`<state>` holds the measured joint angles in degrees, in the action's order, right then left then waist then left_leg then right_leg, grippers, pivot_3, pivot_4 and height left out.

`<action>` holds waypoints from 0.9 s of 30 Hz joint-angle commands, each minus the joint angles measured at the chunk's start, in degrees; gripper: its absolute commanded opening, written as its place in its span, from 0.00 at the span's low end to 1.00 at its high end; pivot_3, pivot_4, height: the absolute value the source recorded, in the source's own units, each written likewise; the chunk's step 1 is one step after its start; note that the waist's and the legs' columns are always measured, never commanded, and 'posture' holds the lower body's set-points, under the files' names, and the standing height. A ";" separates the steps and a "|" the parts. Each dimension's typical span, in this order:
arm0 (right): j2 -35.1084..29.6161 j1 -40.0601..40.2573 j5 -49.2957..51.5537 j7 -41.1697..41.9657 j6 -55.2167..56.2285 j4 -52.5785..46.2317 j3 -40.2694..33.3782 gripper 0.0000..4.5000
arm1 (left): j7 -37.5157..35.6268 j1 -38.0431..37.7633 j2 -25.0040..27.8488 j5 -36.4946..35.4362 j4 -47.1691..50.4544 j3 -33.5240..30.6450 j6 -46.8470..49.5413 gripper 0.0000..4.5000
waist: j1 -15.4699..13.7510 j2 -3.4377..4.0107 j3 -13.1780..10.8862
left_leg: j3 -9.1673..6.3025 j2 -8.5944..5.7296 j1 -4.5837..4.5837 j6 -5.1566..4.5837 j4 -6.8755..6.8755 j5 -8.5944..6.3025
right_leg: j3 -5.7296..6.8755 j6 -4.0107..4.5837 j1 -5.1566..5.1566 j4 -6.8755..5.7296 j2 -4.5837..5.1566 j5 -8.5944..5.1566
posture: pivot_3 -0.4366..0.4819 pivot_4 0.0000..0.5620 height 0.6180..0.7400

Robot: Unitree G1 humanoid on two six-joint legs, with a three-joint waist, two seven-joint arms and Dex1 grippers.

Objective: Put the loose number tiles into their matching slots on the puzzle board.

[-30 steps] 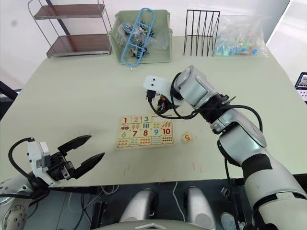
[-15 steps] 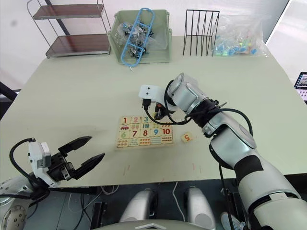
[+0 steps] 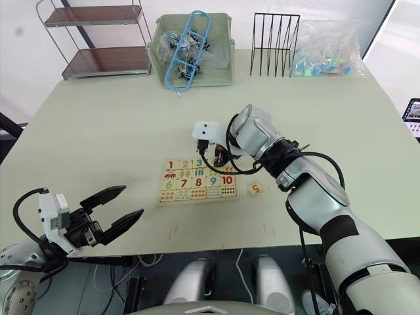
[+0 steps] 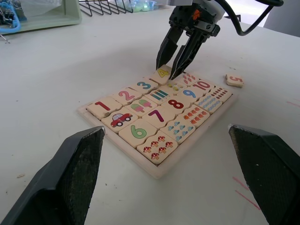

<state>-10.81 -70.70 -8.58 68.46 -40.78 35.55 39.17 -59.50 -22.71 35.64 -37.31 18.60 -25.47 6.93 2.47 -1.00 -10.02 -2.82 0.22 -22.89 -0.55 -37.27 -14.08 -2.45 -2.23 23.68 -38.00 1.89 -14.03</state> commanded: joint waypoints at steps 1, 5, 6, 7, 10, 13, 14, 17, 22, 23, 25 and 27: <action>0.35 -0.43 -0.42 0.00 0.84 -0.24 -1.51 0.18 | -0.15 -0.19 0.45 -0.60 1.68 -1.26 -0.38 1.00 | 0.00 0.00 0.00 | 0.00 0.00 0.00 0.00 0.00 0.00 | 0.00 0.00 0.00 0.00 0.00 0.00 | 0.48 0.27 1.00; 0.87 -0.39 -0.37 -0.32 1.23 0.66 -1.72 0.18 | -0.05 -0.13 0.37 -0.46 1.66 -1.21 -0.41 1.00 | 0.00 0.00 0.00 | 0.00 0.00 0.00 0.00 0.00 0.00 | 0.00 0.00 0.00 0.00 0.00 0.00 | 0.48 0.27 1.00; 0.99 -0.41 -0.35 -0.34 1.35 0.87 -1.83 0.18 | -0.01 -0.12 0.35 -0.47 1.69 -1.19 -0.40 1.00 | 0.00 0.00 0.00 | 0.00 0.00 0.00 0.00 0.00 0.00 | 0.00 0.00 0.00 0.00 0.00 0.00 | 0.48 0.27 1.00; 1.09 -0.44 -0.33 -0.32 1.47 1.05 -1.93 0.18 | 0.03 -0.12 0.32 -0.47 1.71 -1.18 -0.39 1.00 | 0.00 0.00 0.00 | 0.00 0.00 0.00 0.00 0.01 0.00 | 0.00 0.00 0.00 0.00 0.00 0.00 | 0.48 0.27 1.00; 1.38 -0.53 -0.30 -0.31 1.76 1.60 -2.27 0.18 | 0.18 -0.08 0.23 -0.46 1.75 -1.09 -0.34 1.00 | 0.01 0.01 0.00 | 0.00 0.00 0.00 0.00 0.02 0.00 | 0.00 0.00 0.00 0.01 0.00 0.00 | 0.48 0.27 1.00; 1.61 -0.62 -0.50 -0.40 2.12 2.27 -2.55 0.18 | 0.29 -0.01 0.18 -0.44 1.78 -0.98 -0.30 1.00 | 0.01 0.01 0.00 | 0.00 0.00 0.00 0.00 0.02 0.00 | 0.00 0.00 0.00 0.01 0.00 0.00 | 0.48 0.27 1.00; 1.65 -0.62 -0.57 -0.39 2.19 2.43 -2.63 0.18 | 0.33 0.02 0.16 -0.42 1.79 -0.94 -0.29 1.00 | 0.01 0.01 0.00 | 0.00 0.00 0.00 0.00 0.02 0.00 | 0.00 0.01 0.00 0.01 0.00 0.00 | 0.48 0.27 1.00; 1.74 -0.47 -0.76 -0.25 2.37 2.66 -2.76 0.18 | 0.37 0.10 0.13 -0.39 1.79 -0.83 -0.30 1.00 | 0.01 0.00 0.00 | 0.00 0.00 0.00 0.00 0.02 0.00 | 0.00 0.00 0.00 0.01 0.01 0.00 | 0.48 0.27 1.00; 1.68 -0.18 -1.22 0.00 2.77 2.67 -2.74 0.18 | 0.38 0.34 0.15 -0.34 1.69 -0.60 -0.27 1.00 | 0.01 0.01 0.00 | 0.00 0.00 0.00 0.00 0.03 0.00 | 0.00 0.00 0.01 0.01 0.00 0.00 | 0.48 0.27 1.00; 1.57 -0.09 -1.34 0.15 2.95 2.60 -2.66 0.18 | 0.39 0.41 0.16 -0.33 1.67 -0.54 -0.26 1.00 | 0.01 0.01 0.00 | 0.00 0.00 0.00 0.00 0.03 0.00 | 0.00 0.00 0.01 0.01 0.00 0.00 | 0.48 0.27 1.00; 1.40 0.07 -1.54 0.45 3.22 2.47 -2.56 0.30 | 0.43 0.53 0.17 -0.31 1.64 -0.44 -0.24 1.00 | 0.01 0.01 -0.01 | 0.00 0.00 0.00 0.00 0.03 0.00 | 0.00 0.00 0.00 0.01 0.01 0.00 | 0.48 0.27 1.00; 1.28 0.22 -1.74 0.79 3.60 2.42 -2.52 0.51 | 0.53 0.77 0.21 -0.27 1.57 -0.29 -0.16 1.00 | 0.01 0.01 -0.01 | 0.00 0.00 0.00 0.00 0.03 0.00 | 0.00 0.01 0.00 0.01 0.00 0.00 | 0.48 0.27 1.00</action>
<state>-9.27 -70.57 -9.97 68.67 -37.96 38.81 37.32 -58.96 -21.79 35.64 -37.29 18.60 -25.24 6.99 2.47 -0.99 -10.03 -2.82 0.22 -22.89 -0.55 -37.25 -14.08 -2.45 -2.22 23.68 -37.99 1.89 -14.03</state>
